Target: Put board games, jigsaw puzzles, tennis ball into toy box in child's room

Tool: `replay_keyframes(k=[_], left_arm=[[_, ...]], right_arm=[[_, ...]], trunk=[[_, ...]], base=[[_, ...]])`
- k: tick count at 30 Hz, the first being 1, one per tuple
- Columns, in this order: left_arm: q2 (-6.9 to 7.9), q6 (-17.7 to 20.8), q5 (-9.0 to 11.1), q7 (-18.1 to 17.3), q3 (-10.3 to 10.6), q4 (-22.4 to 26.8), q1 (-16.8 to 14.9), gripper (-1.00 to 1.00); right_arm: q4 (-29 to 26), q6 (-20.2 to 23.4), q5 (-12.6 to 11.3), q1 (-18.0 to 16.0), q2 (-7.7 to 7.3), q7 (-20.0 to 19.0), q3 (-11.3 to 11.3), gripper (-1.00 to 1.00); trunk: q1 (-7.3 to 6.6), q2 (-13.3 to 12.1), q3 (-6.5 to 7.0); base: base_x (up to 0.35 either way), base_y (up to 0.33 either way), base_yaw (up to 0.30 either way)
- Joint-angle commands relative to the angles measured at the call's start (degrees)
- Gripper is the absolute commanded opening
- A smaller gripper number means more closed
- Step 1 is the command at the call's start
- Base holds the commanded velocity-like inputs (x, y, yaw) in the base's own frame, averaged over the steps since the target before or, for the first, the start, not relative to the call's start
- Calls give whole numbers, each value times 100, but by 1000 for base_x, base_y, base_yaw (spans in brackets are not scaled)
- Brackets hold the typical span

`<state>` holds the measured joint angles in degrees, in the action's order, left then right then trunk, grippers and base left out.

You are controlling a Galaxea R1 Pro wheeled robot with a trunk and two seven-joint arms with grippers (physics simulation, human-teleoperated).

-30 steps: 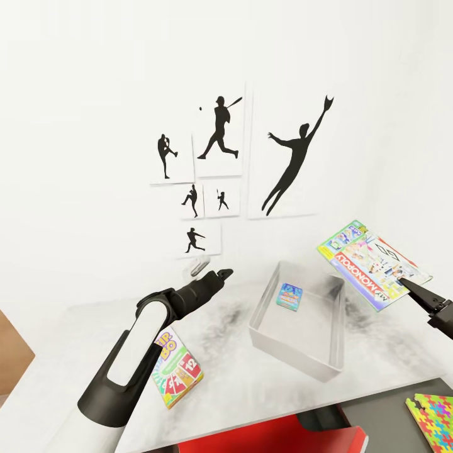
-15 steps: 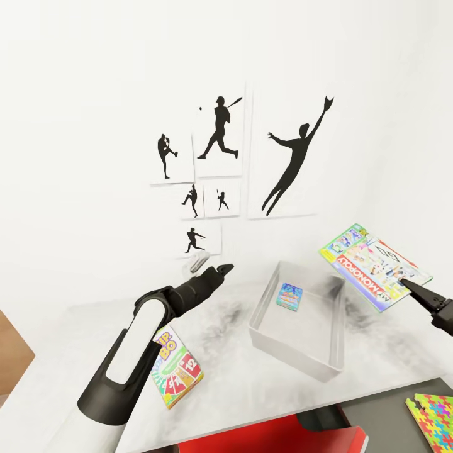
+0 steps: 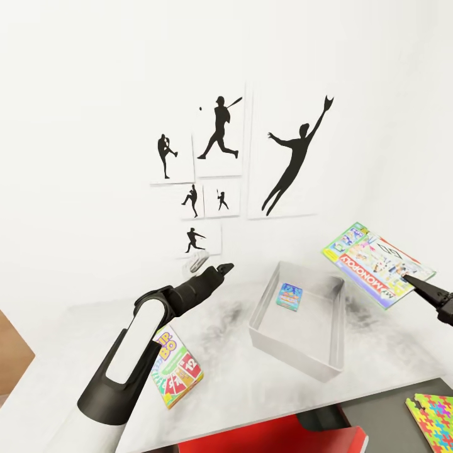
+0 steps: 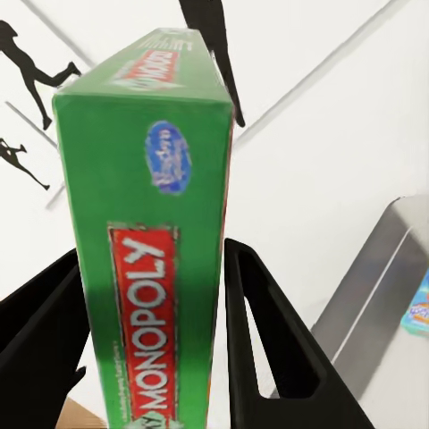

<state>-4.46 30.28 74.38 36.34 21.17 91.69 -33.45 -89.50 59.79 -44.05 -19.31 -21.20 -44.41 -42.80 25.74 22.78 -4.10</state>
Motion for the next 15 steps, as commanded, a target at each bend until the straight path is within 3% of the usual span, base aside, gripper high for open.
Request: replay_keyframes(k=[1, 12, 15], left_arm=[[-2, 4, 50, 52, -1, 7, -6, 100], [-2, 4, 50, 55, -5, 6, -7, 100], [-2, 4, 50, 57, -3, 7, -8, 100]], right_arm=[[12, 21, 35, -20, -13, -35, 45, -100], [72, 21, 21, -84, -119, 160, 379, -100], [103, 21, 7, -132, -240, 194, 652, -100]], trunk=[[4, 14, -13], [4, 14, -13], [4, 14, -13]], base=[[0, 0, 0], [0, 0, 0], [0, 0, 0]])
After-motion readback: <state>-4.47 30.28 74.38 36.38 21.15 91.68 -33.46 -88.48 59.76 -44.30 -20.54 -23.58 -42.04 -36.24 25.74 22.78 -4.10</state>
